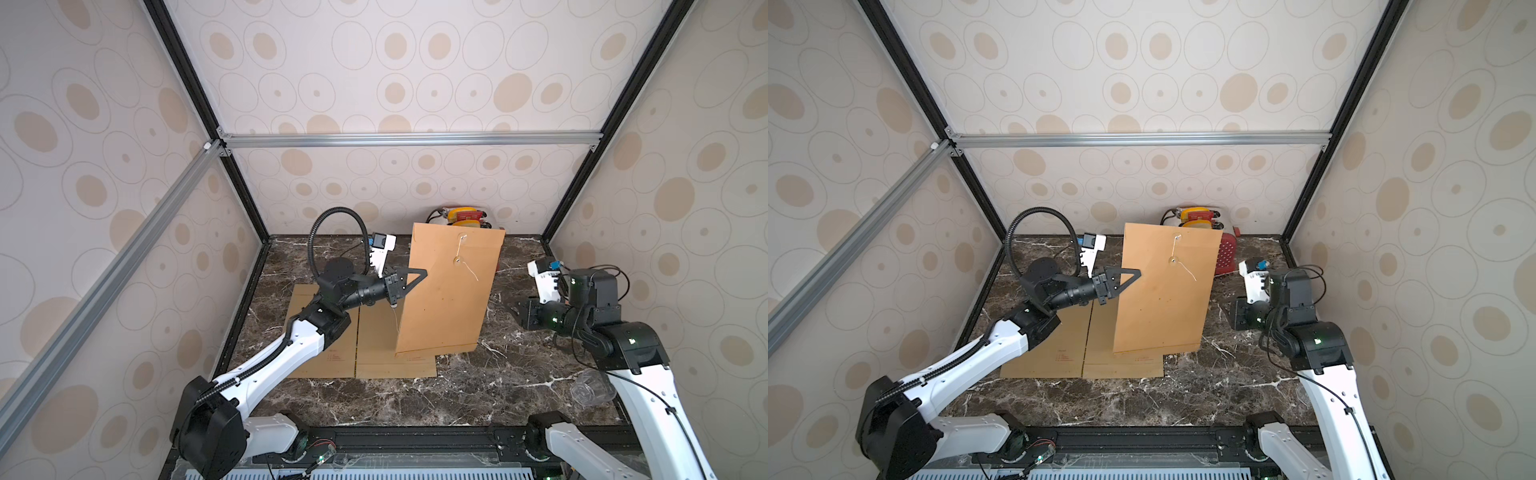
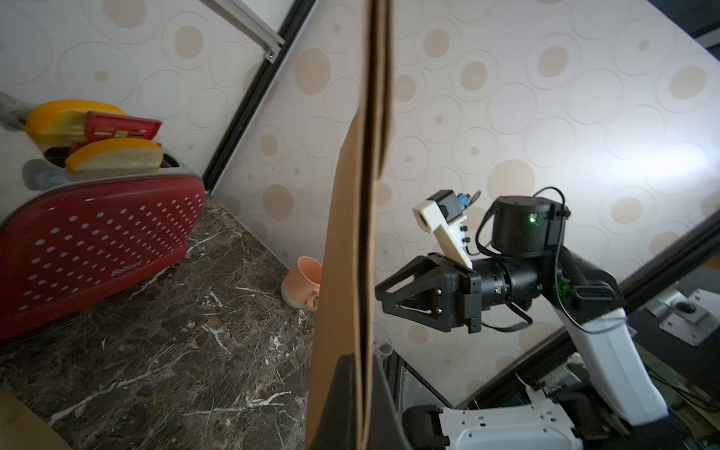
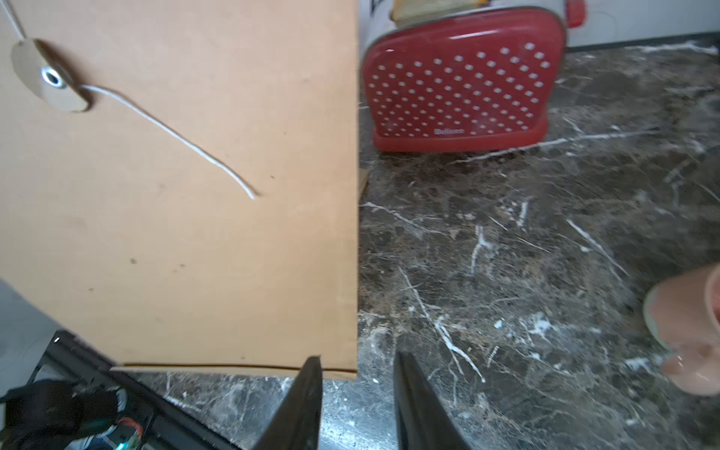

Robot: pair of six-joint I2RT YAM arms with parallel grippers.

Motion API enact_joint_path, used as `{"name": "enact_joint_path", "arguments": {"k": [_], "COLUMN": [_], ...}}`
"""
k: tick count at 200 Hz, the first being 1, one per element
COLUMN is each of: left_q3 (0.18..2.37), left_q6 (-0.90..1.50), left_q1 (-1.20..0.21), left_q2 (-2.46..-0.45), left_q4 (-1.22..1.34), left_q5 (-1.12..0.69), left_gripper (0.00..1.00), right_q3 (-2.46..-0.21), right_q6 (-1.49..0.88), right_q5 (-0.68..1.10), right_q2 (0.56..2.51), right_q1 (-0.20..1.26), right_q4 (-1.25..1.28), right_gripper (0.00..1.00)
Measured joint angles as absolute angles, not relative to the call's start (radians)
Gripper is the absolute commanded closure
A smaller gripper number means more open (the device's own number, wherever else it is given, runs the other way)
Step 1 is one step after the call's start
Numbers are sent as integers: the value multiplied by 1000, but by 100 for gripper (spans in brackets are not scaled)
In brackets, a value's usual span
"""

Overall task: Close the mouth of the file bag
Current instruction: Place the file bag at the center of the board.

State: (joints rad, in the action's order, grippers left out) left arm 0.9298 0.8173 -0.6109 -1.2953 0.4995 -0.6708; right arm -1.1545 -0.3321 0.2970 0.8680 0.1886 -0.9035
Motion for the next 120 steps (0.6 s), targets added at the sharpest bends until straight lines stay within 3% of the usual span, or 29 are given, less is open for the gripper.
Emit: {"name": "enact_joint_path", "arguments": {"k": [33, 120], "left_q3": [815, 848], "left_q6": [916, 1113], "left_q1": [-650, -714], "left_q2": [-1456, -1851], "left_q4": [603, 726], "left_q5": [-536, -353], "left_gripper": [100, 100], "right_q3": [-990, -705], "right_q6": [-338, -397], "right_q5": [363, 443], "right_q2": [864, 952], "right_q1": [88, 81], "right_q4": [-868, -599], "right_gripper": [61, 60]}}
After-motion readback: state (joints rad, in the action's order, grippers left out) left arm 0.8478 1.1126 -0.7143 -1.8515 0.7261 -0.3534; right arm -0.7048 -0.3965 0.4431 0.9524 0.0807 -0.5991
